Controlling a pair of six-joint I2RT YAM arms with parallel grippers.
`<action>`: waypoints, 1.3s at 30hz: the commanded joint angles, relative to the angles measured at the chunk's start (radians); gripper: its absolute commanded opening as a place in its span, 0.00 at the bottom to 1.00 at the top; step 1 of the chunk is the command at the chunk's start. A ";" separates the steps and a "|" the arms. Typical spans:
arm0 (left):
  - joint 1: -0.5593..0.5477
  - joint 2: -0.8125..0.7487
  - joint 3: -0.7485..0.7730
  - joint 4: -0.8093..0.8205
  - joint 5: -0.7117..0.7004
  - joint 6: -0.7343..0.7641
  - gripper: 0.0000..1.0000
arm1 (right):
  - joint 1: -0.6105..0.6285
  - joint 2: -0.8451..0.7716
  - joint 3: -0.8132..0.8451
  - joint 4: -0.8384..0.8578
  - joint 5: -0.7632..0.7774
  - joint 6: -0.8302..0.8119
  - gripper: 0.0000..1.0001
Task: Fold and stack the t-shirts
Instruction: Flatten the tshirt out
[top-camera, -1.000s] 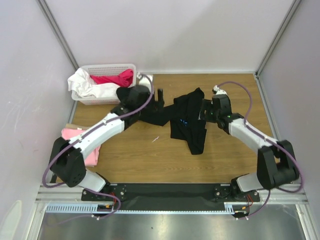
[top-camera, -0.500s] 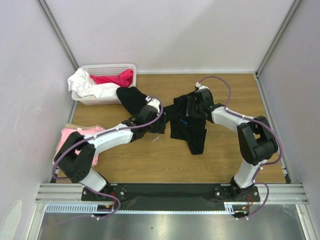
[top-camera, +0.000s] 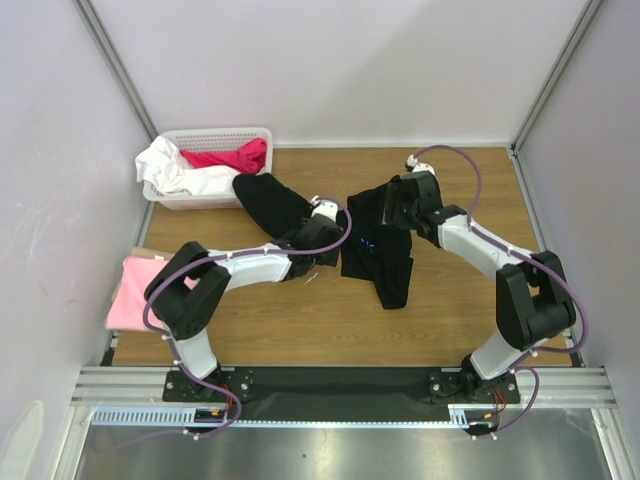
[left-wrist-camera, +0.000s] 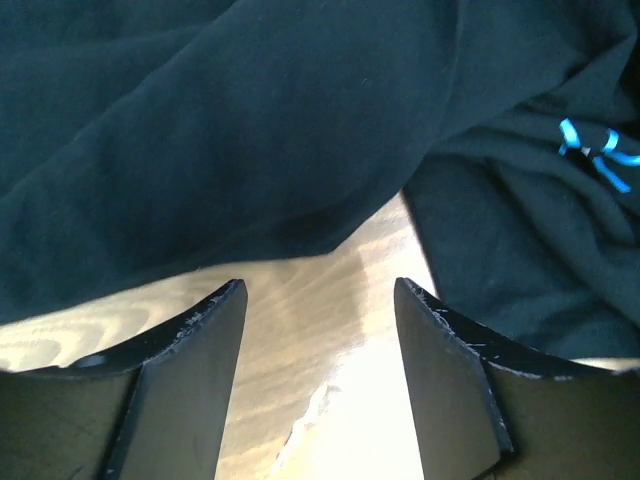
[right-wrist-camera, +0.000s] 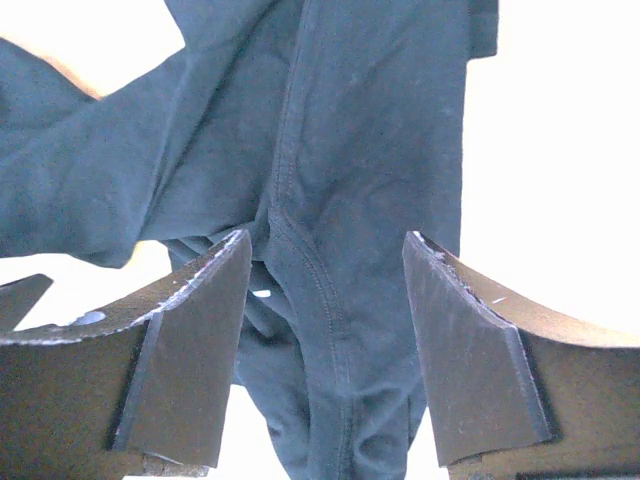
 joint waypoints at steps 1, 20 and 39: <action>-0.015 0.032 0.063 0.062 -0.052 0.034 0.66 | -0.017 -0.068 -0.024 0.006 0.028 0.019 0.68; -0.041 0.179 0.154 0.049 -0.184 0.069 0.48 | -0.049 -0.166 -0.133 0.024 0.057 0.049 0.68; -0.040 -0.015 0.191 -0.083 -0.253 0.147 0.00 | 0.020 0.025 -0.076 0.152 -0.016 0.018 0.67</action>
